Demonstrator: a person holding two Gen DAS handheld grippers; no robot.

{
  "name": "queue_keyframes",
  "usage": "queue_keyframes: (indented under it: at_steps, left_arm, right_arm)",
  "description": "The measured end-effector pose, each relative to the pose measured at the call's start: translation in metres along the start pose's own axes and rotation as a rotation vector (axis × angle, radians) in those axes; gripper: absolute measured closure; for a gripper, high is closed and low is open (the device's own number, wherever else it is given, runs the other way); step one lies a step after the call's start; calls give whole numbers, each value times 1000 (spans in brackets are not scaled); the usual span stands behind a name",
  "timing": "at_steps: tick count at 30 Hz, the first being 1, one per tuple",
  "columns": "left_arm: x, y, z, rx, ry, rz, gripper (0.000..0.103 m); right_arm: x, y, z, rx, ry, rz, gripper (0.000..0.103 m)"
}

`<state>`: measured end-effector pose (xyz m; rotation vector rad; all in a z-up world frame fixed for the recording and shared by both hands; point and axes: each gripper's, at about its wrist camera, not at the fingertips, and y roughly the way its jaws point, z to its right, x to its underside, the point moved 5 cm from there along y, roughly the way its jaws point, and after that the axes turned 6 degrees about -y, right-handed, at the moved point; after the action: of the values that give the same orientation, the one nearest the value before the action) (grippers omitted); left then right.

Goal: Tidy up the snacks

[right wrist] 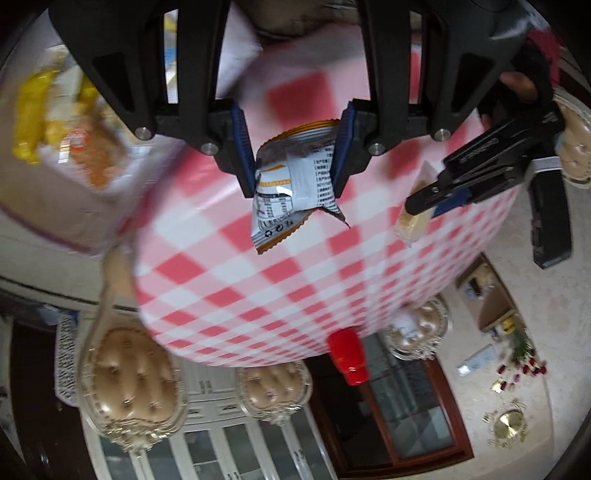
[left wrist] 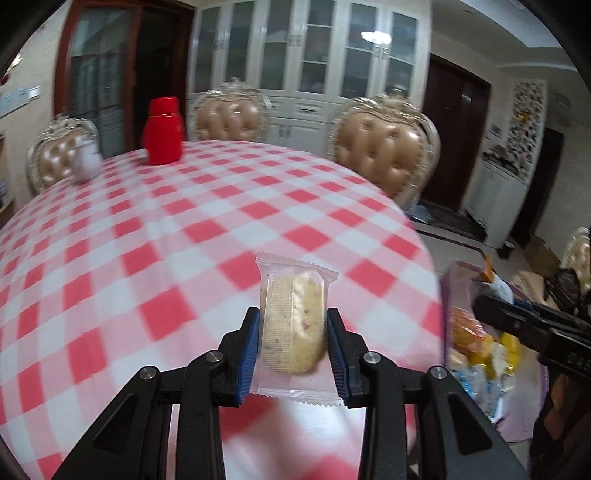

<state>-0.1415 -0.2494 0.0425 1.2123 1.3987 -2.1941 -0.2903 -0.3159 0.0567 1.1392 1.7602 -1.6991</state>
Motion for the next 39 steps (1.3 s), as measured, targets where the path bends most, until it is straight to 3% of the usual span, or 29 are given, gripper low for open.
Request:
queue_keyframes:
  at_steps: [7, 17, 19, 20, 21, 22, 24, 28, 32, 34, 36, 39]
  left_arm:
    - [6, 13, 79, 141, 94, -47, 67]
    - [33, 46, 161, 242, 179, -159, 67]
    - [37, 53, 178, 267, 183, -168, 65]
    - [39, 56, 185, 281, 191, -169, 63]
    - [41, 59, 194, 293, 208, -177, 51]
    - [44, 61, 201, 293, 220, -187, 30]
    - [48, 62, 212, 298, 237, -188, 13]
    - [53, 56, 223, 279, 292, -123, 12]
    - [58, 53, 222, 99, 353, -69, 12]
    - [64, 59, 221, 99, 365, -112, 12]
    - [73, 66, 222, 162, 343, -198, 12]
    - [84, 75, 220, 149, 341, -258, 12]
  right_arm:
    - [2, -20, 59, 175, -17, -26, 60]
    - [19, -34, 128, 364, -54, -119, 59]
    - [26, -33, 145, 388, -36, -164, 54]
    - [29, -33, 151, 400, -28, -180, 46]
    - [33, -34, 161, 431, -6, -196, 40]
    - [34, -35, 169, 451, 14, -203, 31]
    - [38, -40, 178, 460, 46, -200, 27]
    - [43, -44, 187, 468, 52, -210, 18]
    - [53, -45, 203, 459, 94, -239, 18]
    - [55, -45, 209, 476, 109, -256, 18]
    - [58, -46, 215, 472, 134, -264, 18]
    - [60, -47, 219, 433, 172, -266, 18]
